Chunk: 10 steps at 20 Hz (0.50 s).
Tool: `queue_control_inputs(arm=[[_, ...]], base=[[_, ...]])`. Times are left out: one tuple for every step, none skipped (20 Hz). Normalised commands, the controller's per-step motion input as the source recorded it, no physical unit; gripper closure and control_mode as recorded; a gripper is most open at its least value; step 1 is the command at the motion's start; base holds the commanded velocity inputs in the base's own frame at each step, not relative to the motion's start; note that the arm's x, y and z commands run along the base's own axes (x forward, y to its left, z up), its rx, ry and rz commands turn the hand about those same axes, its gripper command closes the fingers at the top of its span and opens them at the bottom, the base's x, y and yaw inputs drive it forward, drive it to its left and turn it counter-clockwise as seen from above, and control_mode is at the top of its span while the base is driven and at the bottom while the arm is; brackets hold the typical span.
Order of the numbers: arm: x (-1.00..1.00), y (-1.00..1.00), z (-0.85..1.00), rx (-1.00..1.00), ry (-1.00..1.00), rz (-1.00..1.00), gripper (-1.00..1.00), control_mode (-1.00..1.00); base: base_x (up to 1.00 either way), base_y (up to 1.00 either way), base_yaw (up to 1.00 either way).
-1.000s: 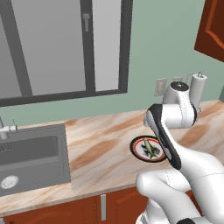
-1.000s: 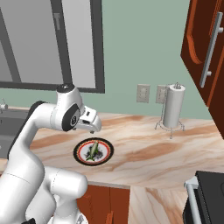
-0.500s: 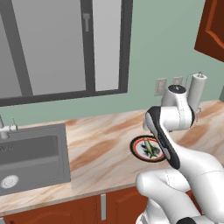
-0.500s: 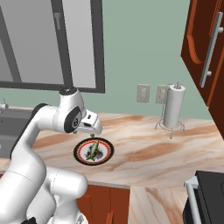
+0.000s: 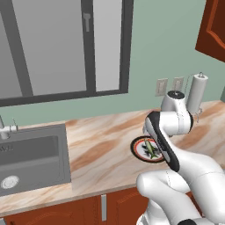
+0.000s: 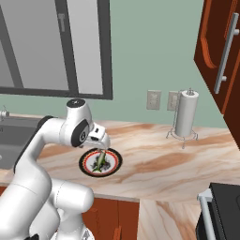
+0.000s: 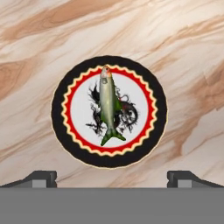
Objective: Pick up the knife from the drawer and place it on the cutting board. Then place the meat from the plate to the cutting board.
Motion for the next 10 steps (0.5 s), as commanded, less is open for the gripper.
queue_control_inputs(arm=[[0.02, 0.0, -0.26, 0.03, 0.01, 0.01, -1.0, -1.0], [0.04, 0.0, -0.26, 0.03, 0.02, 0.01, -1.0, -1.0], [0.04, 0.0, -0.24, 0.03, 0.02, 0.01, -1.0, -1.0], [0.1, 0.0, -0.26, 0.03, 0.05, 0.01, -1.0, -1.0], [0.16, 0.0, -0.27, 0.05, 0.06, 0.01, -1.0, -1.0], [0.0, -0.04, -0.14, 0.05, 0.0, 0.03, -1.0, -1.0], [0.0, -0.05, -0.15, 0.07, 0.0, 0.03, -1.0, -1.0], [0.08, 0.0, -0.24, 0.08, 0.04, 0.03, -1.0, -1.0], [0.05, 0.0, -0.11, 0.05, 0.01, 0.03, -1.0, -1.0], [0.04, 0.0, 0.0, 0.03, 0.0, 0.02, -1.0, -1.0]], base=[[0.0, 0.0, 0.0], [0.0, 0.0, 0.0], [0.0, 0.0, 0.0], [0.0, 0.0, 0.0], [0.0, 0.0, 0.0], [0.0, 0.0, 0.0], [0.0, 0.0, 0.0], [0.0, 0.0, 0.0], [0.0, 0.0, 0.0], [0.0, 0.0, 0.0]])
